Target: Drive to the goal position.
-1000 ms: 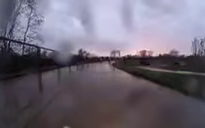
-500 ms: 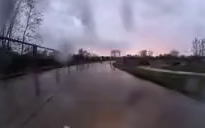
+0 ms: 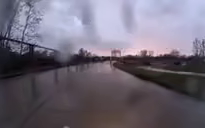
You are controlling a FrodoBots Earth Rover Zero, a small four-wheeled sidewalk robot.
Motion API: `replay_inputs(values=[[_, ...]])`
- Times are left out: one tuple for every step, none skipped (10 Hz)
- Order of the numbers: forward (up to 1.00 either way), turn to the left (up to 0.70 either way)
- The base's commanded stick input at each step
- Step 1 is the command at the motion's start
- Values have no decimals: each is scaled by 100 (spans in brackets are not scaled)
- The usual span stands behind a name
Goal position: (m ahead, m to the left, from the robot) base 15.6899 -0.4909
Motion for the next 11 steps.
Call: replay_inputs(values=[[70, 0], [70, 0], [70, 0], [70, 0], [70, 0], [70, 0], [70, 0], [70, 0], [70, 0], [70, 0], [70, 0]])
